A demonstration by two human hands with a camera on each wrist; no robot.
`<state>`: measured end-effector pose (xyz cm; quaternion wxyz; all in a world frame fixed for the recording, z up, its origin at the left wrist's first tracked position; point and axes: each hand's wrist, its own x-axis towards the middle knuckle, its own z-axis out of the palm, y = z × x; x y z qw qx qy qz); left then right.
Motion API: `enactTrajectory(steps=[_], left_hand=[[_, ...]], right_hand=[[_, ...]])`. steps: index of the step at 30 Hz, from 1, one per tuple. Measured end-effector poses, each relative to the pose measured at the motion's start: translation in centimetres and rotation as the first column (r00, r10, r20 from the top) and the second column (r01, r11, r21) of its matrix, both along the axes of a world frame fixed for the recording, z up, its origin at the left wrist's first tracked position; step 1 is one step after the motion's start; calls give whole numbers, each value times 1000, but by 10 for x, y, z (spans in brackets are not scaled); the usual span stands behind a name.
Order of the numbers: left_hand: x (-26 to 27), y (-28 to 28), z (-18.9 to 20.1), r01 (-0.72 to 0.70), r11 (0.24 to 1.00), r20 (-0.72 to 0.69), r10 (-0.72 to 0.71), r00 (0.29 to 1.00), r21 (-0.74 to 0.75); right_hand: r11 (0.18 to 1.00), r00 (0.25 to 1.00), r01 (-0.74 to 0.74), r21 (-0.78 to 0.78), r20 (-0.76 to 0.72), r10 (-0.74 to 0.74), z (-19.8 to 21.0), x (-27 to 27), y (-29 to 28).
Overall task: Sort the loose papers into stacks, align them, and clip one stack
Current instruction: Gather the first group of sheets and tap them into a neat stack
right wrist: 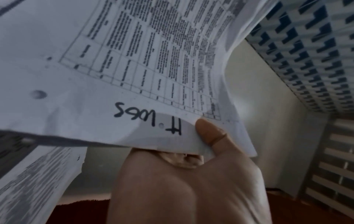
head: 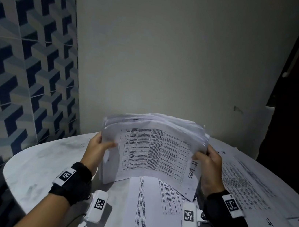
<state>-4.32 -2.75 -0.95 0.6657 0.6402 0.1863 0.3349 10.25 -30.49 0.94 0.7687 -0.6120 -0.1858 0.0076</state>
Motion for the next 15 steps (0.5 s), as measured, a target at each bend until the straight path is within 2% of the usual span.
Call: enactTrajectory(steps=[3,7,15], left_hand=[[-2,2,4,-19,1000,11,19,1000,7],[-2,-1,-5,15,1000,-23,-15,1000,-21],[-3,-1,12,-22,1000,65,22,998,-2]], right_hand=[[998,998,56,6,19,-56,-3,5,-3],[998,994,37,-41,-106,-41,-16,4,-2],[998,999,44,36,-31,-43,2,0,-4]])
